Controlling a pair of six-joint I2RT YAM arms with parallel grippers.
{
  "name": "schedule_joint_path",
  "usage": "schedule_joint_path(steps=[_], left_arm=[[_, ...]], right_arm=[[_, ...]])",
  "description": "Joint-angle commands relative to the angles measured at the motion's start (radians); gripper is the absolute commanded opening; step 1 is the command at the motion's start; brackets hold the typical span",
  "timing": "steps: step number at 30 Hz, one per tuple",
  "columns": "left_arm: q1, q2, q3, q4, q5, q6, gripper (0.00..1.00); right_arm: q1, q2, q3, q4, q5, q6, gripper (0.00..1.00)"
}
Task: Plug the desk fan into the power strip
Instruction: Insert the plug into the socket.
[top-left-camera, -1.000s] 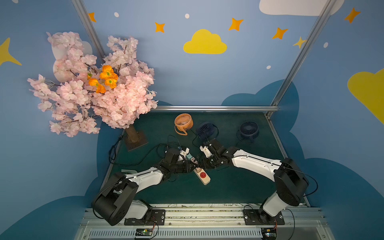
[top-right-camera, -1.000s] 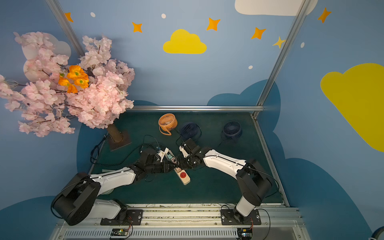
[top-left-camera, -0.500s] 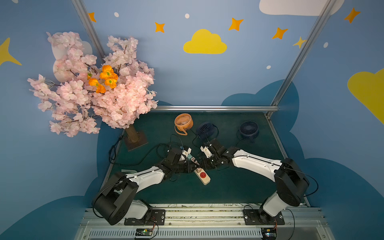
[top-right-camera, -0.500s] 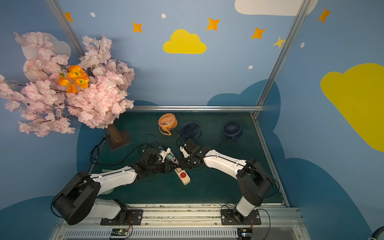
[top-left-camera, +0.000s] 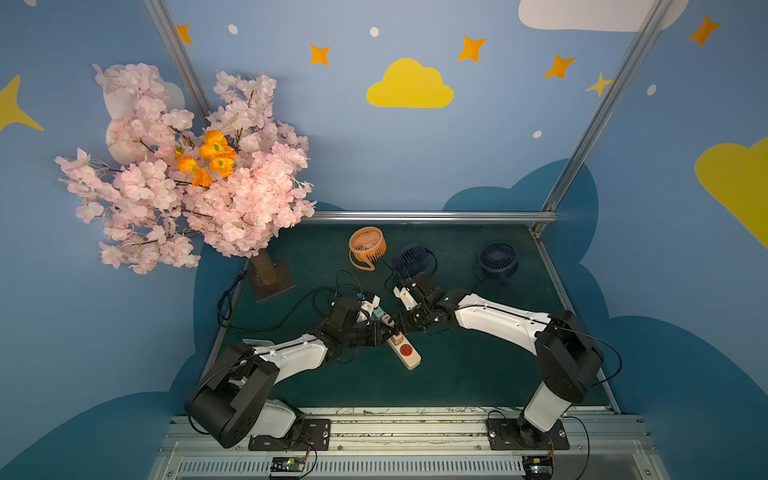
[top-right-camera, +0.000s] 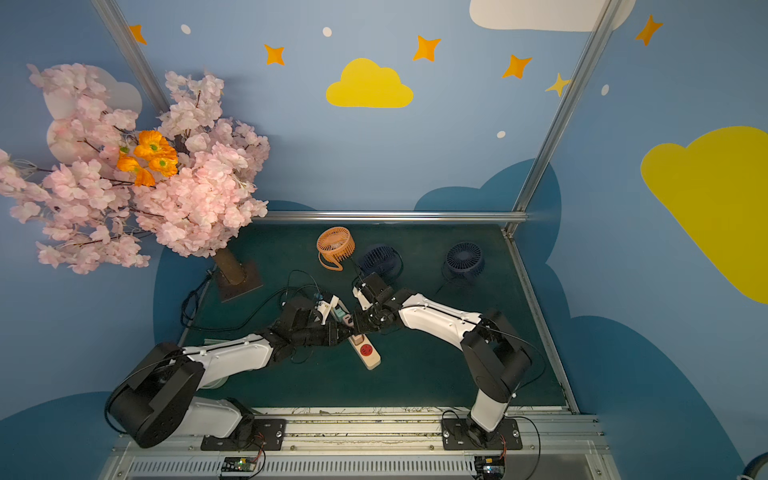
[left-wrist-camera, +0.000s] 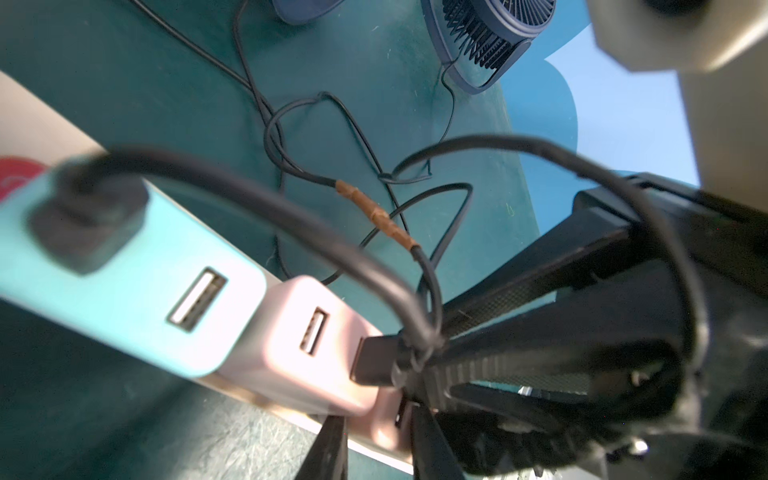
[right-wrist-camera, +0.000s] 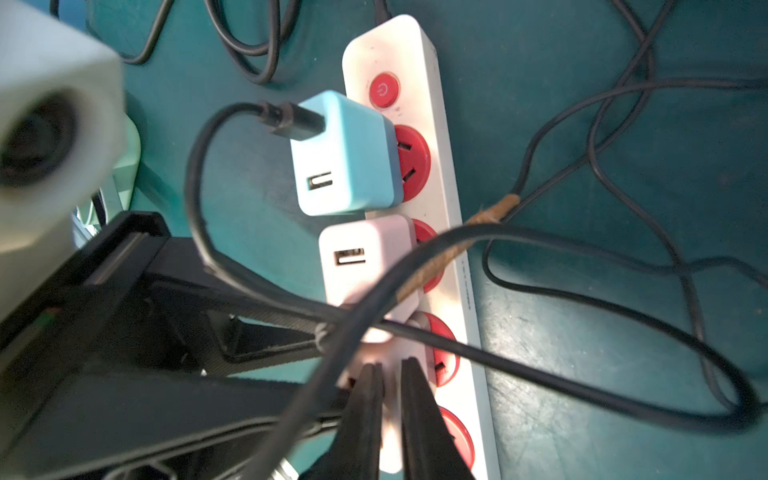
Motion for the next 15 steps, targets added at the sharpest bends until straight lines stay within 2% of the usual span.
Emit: schedule_joint_path(steps=[1, 6, 10, 15], left_arm=[[-0.039, 0.179, -0.109, -0.263, -0.09, 0.017, 0.26], [-0.036, 0.15, -0.113, -0.259, -0.082, 0.025, 0.26], [-0.039, 0.123, -0.069, -0.279, -0.065, 0.043, 0.27], [-0.042, 0.018, -0.026, -0.316, -0.093, 0.034, 0.3]], right_arm=[[0.064, 0.167, -0.093, -0.127, 0.054, -0.008, 0.15], [0.066, 0.124, -0.094, -0.122, 0.06, -0.019, 0.15], [0.063, 0.049, -0.087, -0.12, 0.065, -0.029, 0.19], [0.052, -0.095, -0.09, -0.139, 0.103, -0.02, 0.34]])
